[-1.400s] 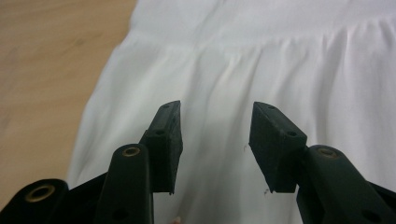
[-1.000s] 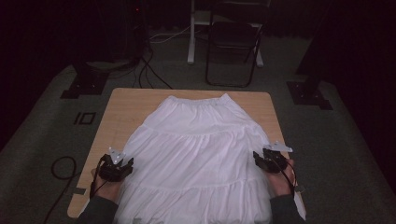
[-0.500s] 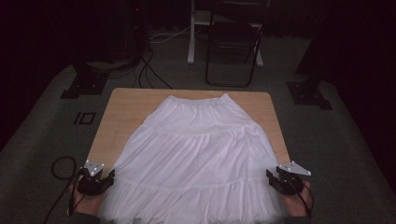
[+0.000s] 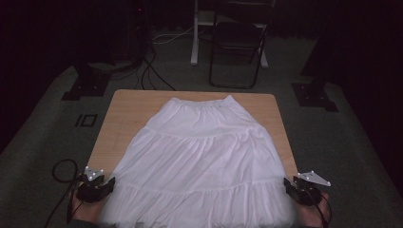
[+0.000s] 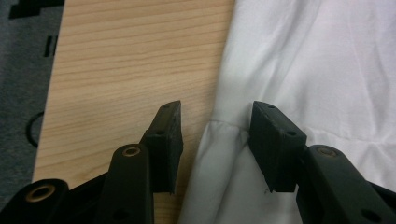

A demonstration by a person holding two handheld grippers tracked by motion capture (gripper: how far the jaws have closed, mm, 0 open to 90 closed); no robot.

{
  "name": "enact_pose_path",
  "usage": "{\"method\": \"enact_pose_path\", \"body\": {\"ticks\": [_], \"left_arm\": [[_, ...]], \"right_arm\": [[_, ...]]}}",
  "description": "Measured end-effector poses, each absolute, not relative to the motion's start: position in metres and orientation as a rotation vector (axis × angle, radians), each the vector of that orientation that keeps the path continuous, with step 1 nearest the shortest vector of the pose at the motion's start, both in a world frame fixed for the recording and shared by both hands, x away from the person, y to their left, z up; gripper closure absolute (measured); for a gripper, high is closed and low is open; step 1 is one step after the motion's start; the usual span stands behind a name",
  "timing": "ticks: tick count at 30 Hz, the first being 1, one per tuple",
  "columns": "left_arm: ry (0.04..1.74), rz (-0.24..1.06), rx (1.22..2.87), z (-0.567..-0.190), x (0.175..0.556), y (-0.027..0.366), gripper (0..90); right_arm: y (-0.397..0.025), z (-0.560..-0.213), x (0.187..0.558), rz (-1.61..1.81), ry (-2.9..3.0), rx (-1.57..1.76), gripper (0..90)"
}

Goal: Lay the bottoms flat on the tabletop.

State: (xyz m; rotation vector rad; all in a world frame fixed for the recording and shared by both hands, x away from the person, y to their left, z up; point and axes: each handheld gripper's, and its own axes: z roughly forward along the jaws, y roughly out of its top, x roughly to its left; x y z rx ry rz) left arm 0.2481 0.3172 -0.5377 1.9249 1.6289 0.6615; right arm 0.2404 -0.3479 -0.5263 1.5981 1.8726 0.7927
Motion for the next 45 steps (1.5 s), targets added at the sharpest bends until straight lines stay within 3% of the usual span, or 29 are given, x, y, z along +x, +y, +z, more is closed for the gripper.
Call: {"method": "enact_pose_path", "body": {"ticks": [9,18,21,25,27,37,45], "left_arm": [[1.577,0.612,1.871,-0.534,0.242,0.320,52.4],[1.604,0.601,1.910,-0.539,0.247,0.317,51.6],[1.609,0.609,1.906,-0.539,0.249,0.318,56.8],[1.602,0.602,1.912,-0.538,0.253,0.319,78.8],[1.612,0.649,1.935,-0.537,0.257,0.318,85.1],[1.753,0.810,1.935,-0.534,0.297,0.340,87.2],[1.922,0.893,1.828,-0.534,0.316,0.361,87.4]], "right_arm": [[-0.348,-0.538,0.245,0.780,1.939,1.644,54.7],[-0.348,-0.540,0.246,0.793,1.970,1.659,59.8],[-0.349,-0.539,0.247,0.822,2.000,1.657,68.9],[-0.346,-0.538,0.250,0.799,2.037,1.620,83.5],[-0.345,-0.538,0.253,0.764,2.016,1.615,86.7],[-0.367,-0.533,0.277,0.683,1.888,1.651,88.3],[-0.338,-0.515,0.284,0.771,1.984,1.481,86.6]]}}
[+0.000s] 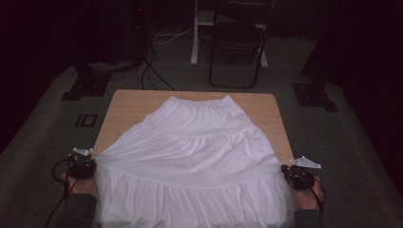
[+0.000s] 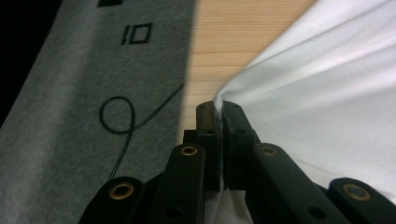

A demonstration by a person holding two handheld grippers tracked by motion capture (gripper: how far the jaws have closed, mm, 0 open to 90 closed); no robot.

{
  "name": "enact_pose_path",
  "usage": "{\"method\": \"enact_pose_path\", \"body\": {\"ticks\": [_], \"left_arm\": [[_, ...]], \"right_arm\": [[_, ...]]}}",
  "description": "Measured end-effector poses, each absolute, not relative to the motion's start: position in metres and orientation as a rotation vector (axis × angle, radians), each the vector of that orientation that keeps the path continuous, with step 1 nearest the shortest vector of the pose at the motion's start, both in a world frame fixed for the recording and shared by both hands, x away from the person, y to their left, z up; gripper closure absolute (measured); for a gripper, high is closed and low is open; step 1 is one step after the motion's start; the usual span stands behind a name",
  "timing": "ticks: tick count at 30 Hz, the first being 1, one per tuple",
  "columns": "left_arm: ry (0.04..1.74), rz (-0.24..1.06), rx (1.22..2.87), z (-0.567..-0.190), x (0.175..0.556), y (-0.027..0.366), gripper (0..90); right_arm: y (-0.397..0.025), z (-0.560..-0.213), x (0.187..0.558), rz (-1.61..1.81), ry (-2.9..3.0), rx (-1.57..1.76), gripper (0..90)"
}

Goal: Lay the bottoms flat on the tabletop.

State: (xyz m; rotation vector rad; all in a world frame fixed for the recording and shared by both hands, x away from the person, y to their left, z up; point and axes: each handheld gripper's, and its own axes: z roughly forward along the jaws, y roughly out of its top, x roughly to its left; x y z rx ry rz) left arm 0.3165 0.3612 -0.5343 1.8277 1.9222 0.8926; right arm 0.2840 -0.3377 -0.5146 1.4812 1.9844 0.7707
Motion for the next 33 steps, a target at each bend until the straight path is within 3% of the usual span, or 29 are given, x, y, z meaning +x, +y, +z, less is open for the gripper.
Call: {"method": "enact_pose_path", "body": {"ticks": [3,6,11,16,17,23,33], "left_arm": [[1.927,0.889,1.815,-0.534,0.313,0.362,87.3],[1.891,0.890,1.802,-0.531,0.309,0.359,83.9],[1.799,0.915,1.776,-0.522,0.303,0.350,71.7],[1.722,0.905,1.790,-0.521,0.299,0.338,69.1],[1.696,0.890,1.800,-0.522,0.297,0.335,68.7],[1.658,0.830,1.842,-0.533,0.297,0.323,67.9],[1.588,0.770,1.899,-0.542,0.294,0.308,66.0]], "right_arm": [[-0.333,-0.519,0.283,0.778,2.051,1.472,78.4],[-0.338,-0.522,0.282,0.838,2.015,1.495,63.3],[-0.345,-0.511,0.281,0.961,1.913,1.522,56.7],[-0.333,-0.520,0.289,0.980,2.010,1.478,53.8],[-0.330,-0.524,0.291,0.969,2.033,1.476,54.4],[-0.326,-0.537,0.293,0.819,2.079,1.518,86.0],[-0.361,-0.538,0.273,0.714,1.885,1.678,88.6]]}}
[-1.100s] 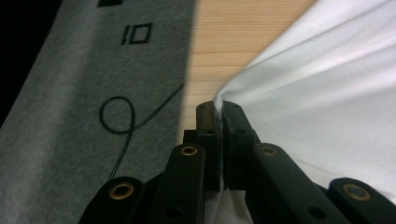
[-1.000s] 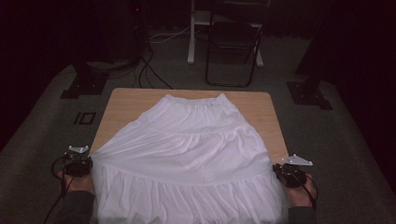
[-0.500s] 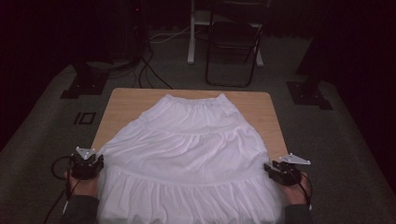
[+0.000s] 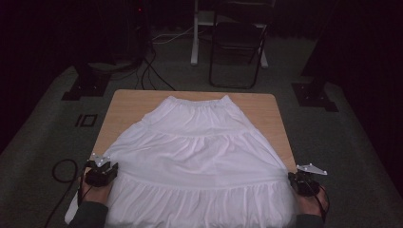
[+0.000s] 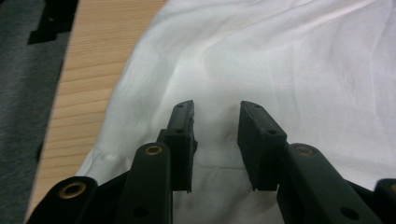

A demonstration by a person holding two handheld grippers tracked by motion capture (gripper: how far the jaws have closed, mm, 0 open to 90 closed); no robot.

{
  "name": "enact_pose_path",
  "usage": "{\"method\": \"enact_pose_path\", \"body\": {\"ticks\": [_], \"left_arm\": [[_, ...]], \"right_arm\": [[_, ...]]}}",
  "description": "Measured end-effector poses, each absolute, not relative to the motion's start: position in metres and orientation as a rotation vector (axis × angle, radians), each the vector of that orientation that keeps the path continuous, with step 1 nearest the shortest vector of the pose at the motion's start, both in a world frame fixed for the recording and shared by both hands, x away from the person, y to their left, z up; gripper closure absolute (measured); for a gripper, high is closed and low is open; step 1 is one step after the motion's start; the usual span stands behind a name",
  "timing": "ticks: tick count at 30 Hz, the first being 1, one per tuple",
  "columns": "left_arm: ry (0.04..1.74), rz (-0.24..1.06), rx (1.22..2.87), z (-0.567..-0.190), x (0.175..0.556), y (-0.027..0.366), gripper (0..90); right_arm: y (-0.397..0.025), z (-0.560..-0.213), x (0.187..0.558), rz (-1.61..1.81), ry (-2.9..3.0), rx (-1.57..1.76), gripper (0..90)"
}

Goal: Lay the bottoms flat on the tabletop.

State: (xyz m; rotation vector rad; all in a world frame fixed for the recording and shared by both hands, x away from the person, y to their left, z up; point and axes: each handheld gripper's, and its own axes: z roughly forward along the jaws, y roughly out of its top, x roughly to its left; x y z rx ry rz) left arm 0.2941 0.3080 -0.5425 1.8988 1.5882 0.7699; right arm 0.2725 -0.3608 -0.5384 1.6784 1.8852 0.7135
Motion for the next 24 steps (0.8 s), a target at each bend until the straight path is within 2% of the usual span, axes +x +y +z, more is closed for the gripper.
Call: {"method": "enact_pose_path", "body": {"ticks": [8,24], "left_arm": [[1.575,0.734,1.855,-0.5455,0.2879,0.3091,64.5],[1.571,0.707,1.828,-0.5471,0.2862,0.3128,62.7]], "right_arm": [[-0.3559,-0.5390,0.2672,0.622,1.847,1.662,88.3],[-0.3585,-0.5427,0.2654,0.682,1.828,1.665,86.5]]}}
